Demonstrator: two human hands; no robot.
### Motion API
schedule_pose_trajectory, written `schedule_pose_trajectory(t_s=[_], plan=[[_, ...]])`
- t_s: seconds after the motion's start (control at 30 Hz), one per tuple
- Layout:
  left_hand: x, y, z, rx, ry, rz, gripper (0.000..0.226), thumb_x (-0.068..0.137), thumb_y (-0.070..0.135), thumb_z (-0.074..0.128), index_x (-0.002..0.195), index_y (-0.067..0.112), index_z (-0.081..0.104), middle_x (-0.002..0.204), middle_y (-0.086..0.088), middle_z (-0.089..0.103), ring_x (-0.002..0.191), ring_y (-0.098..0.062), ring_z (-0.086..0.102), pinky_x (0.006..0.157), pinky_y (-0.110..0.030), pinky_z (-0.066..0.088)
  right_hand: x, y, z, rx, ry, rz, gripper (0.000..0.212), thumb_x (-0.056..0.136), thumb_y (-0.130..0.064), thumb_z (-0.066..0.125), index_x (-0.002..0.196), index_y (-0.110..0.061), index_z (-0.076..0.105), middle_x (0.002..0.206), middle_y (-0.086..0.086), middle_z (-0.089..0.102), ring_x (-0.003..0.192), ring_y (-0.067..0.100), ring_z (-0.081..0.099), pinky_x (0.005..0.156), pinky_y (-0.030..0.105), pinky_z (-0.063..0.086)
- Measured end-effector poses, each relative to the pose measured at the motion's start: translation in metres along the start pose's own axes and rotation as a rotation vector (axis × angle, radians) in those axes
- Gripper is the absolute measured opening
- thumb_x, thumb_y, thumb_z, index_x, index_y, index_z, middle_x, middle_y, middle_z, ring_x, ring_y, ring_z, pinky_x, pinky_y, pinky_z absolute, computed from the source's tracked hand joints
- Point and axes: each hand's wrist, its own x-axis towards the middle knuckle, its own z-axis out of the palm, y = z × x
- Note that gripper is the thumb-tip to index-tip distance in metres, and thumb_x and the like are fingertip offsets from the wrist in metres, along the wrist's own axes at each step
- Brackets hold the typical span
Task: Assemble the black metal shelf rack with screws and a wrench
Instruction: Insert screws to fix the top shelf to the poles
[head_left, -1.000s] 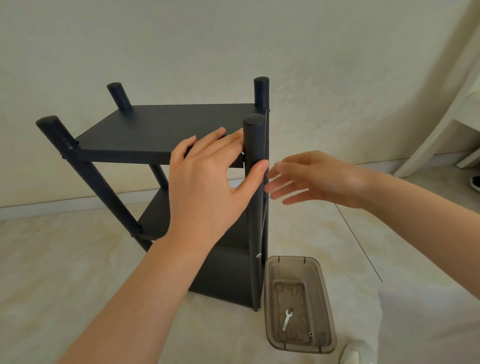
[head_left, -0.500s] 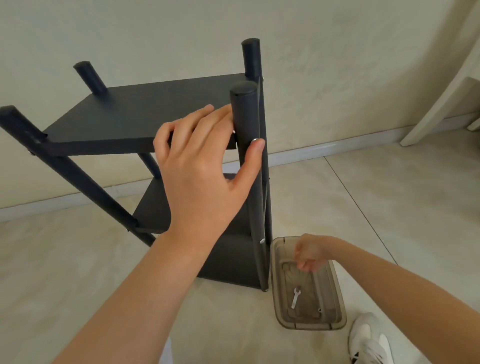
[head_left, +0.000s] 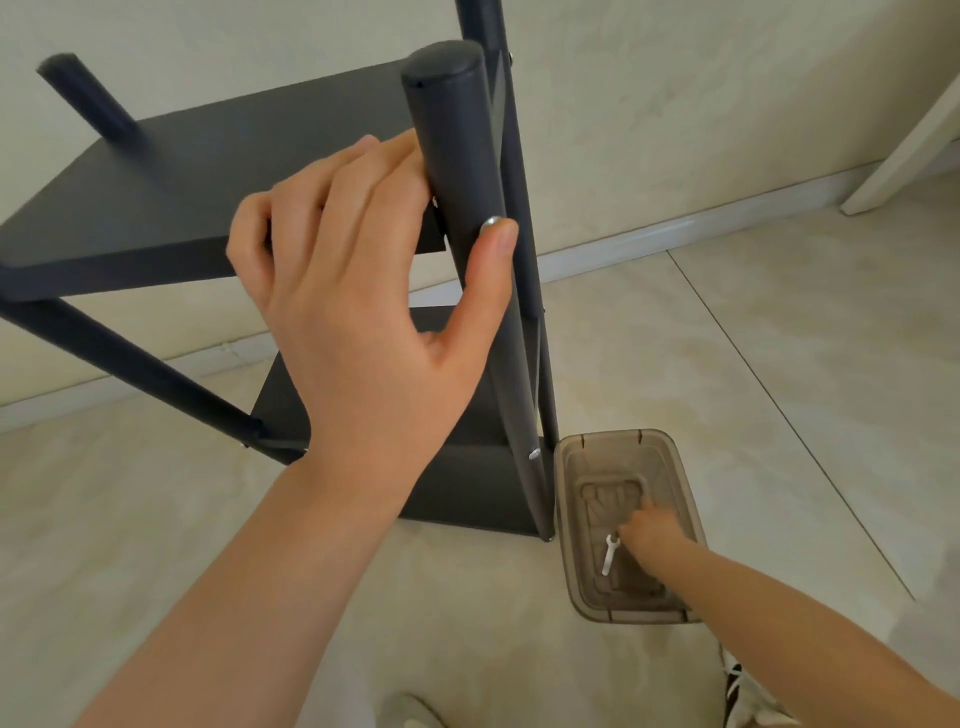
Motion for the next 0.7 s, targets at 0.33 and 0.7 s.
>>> schedule_pose_trajectory(t_s=[0.33,0.7], plan=[[0.000,0.001,-0.001,0.022,-0.019,-0.003,0.048,0.104,0.038,0.042,0.101,-0.001,0.069,0.101,-0.013,0.070,0.105,-0.039,0.061,0.094,-0.053,0.040,0.011,-0.006,0.018,-0.175,-0.045,-0.020,0.031,0.099,-0.021,0.053,0.130,-0.020,0.057,0.128,0.007,0.060,0.124,0.030,0.049,0.095,0.037,0.038],[0.000,0.001,-0.001,0.018,0.001,-0.007,0.048,0.104,0.039,0.041,0.099,0.000,0.070,0.100,-0.012,0.070,0.104,-0.038,0.062,0.094,-0.050,0.039,0.010,-0.016,0.033,-0.106,-0.087,0.022,0.043,0.097,-0.021,0.055,0.139,-0.017,0.049,0.125,0.005,0.060,0.110,0.026,0.058,0.090,0.034,0.043]])
